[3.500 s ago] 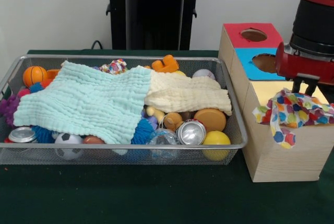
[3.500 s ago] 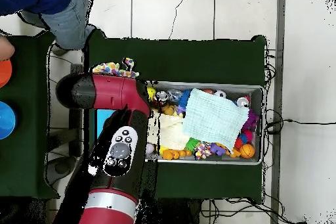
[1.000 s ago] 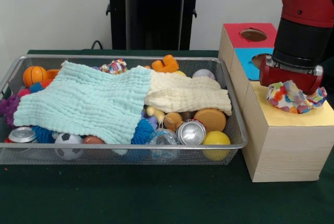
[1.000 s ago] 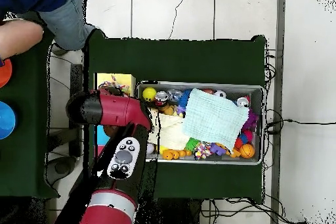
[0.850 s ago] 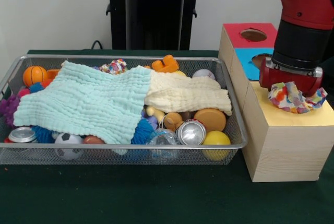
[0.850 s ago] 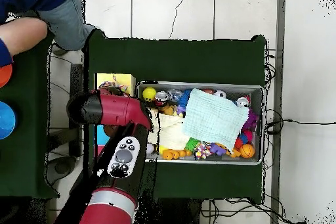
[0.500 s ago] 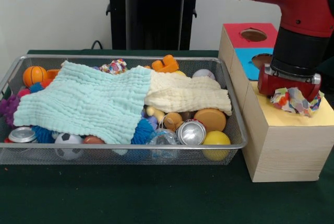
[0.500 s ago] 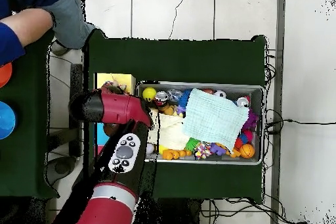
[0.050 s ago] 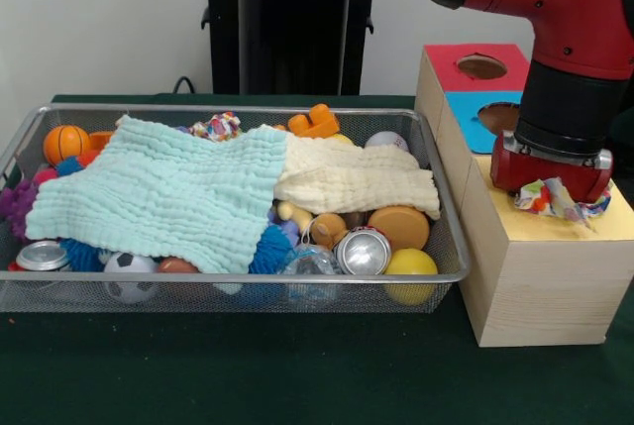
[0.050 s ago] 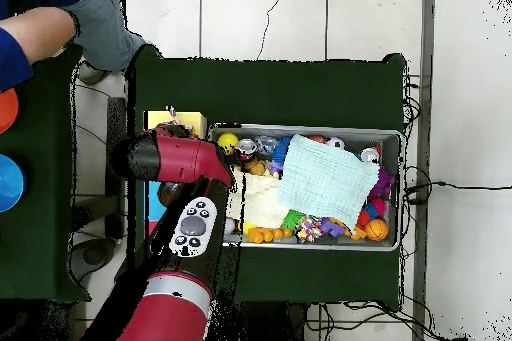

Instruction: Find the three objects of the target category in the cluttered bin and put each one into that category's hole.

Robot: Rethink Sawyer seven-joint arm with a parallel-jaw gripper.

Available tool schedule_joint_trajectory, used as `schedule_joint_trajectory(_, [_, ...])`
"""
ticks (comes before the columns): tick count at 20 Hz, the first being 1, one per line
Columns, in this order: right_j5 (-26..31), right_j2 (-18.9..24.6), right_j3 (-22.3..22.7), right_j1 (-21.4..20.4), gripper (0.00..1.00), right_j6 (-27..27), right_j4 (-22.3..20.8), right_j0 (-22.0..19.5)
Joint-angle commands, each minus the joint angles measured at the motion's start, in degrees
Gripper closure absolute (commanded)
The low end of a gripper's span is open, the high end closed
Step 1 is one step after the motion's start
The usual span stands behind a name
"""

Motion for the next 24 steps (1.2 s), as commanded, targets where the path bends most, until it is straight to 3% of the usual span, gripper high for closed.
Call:
schedule_joint_trajectory(1, [-0.22,6.32,0.32,9.89,1.0,9.59,0.56,-3.28])
schedule_joint_trajectory(10, [6.43,7.9,-2.84,12.1,1.0,6.81,-0.03,-4.32])
schedule_joint_trajectory(14, [4.32,7.59,-4.4,13.92,1.0,7.27,-0.45,-3.7])
schedule_joint_trajectory(18, [-1.96,4.55,-5.55,16.0,1.0,9.36,-1.83,-1.76])
schedule_joint_trajectory(24, [-0.35,3.94,-2.76,12.93,1.0,10.08,-1.33,-1.24])
